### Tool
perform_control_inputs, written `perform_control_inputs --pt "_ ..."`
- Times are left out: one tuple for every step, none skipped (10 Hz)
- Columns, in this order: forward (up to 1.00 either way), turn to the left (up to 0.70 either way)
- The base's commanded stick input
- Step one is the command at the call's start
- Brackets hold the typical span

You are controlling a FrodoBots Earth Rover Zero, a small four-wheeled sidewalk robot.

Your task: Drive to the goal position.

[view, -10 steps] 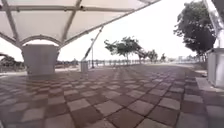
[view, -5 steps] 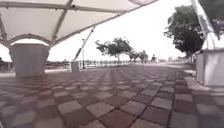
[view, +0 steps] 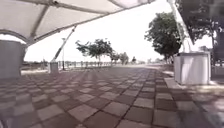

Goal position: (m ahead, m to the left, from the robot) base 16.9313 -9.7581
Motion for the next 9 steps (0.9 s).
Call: perform_control_inputs --pt "0.0 -0.56" --pt "0.0 0.0" --pt "0.0 0.0" --pt "0.0 0.0" --pt "0.0 0.0" --pt "0.0 0.0" --pt "0.0 0.0" --pt "0.0 0.0" --pt "0.0 0.0"
